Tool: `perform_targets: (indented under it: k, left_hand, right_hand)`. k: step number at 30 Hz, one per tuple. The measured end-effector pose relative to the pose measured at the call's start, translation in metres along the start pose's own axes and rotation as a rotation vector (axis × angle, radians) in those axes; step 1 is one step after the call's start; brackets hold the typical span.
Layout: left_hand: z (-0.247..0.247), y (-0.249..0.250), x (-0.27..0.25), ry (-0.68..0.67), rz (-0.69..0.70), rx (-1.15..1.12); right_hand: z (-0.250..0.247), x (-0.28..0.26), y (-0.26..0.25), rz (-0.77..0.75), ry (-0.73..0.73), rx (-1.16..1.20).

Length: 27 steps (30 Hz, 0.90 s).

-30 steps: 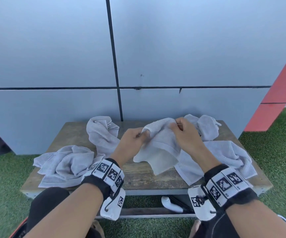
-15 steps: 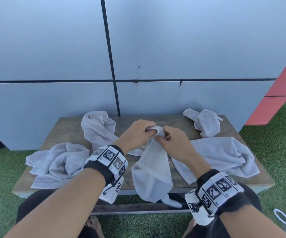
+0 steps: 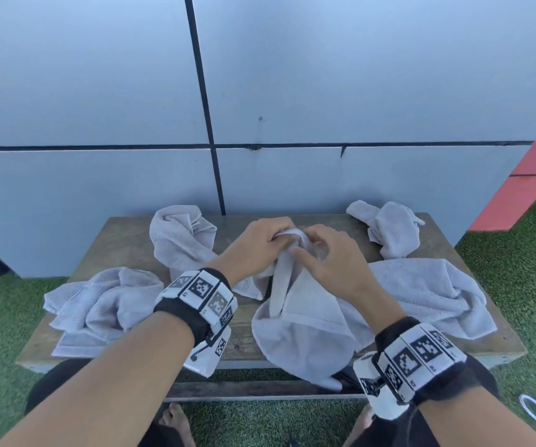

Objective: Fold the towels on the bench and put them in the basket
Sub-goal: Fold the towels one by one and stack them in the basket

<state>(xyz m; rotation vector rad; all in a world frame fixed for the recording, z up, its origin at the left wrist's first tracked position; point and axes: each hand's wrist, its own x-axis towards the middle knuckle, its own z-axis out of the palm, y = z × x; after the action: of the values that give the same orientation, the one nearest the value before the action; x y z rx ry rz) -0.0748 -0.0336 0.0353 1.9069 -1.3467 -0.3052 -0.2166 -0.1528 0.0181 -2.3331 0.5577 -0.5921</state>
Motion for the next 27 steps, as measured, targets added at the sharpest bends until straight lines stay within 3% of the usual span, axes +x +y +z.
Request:
perform_targets:
  k: [3, 7, 10, 12, 14, 18, 22, 27]
  left_hand:
    - [-0.001, 0.008, 0.007, -0.021, 0.027, 0.008]
    - [-0.012, -0.015, 0.004, -0.089, -0.083, 0.058]
    - [-0.018, -0.035, -0.001, -0.013, -0.189, 0.175]
    - [-0.021, -0.036, -0.001, 0.042, -0.197, 0.167]
    - [-0.022, -0.024, 0.004, 0.063, -0.149, 0.136]
    - [-0.016, 0.016, 0.02, -0.052, -0.014, 0.064]
    - [-0.02, 0.027, 0.023, -0.061, -0.008, 0.129]
    - [-0.046, -0.003, 0.002, -0.008, -0.258, 0.239]
  right_hand:
    - [-0.008, 0.007, -0.001, -0.02, 0.073, -0.038]
    - [-0.03, 0.013, 0.004, 0.045, 0.27, 0.08]
    - [-0.039, 0.017, 0.015, 0.142, 0.374, 0.125]
    - [-0.039, 0.018, 0.024, 0.172, 0.373, 0.146]
    - [-0.033, 0.015, 0.026, 0.105, 0.291, 0.148]
    - [-0.008, 0.016, 0.014, -0.044, 0.037, -0.052]
    - [-0.017, 0.022, 0.007, -0.041, 0.11, -0.104]
    - [-0.051, 0.021, 0.009, 0.141, 0.244, 0.033]
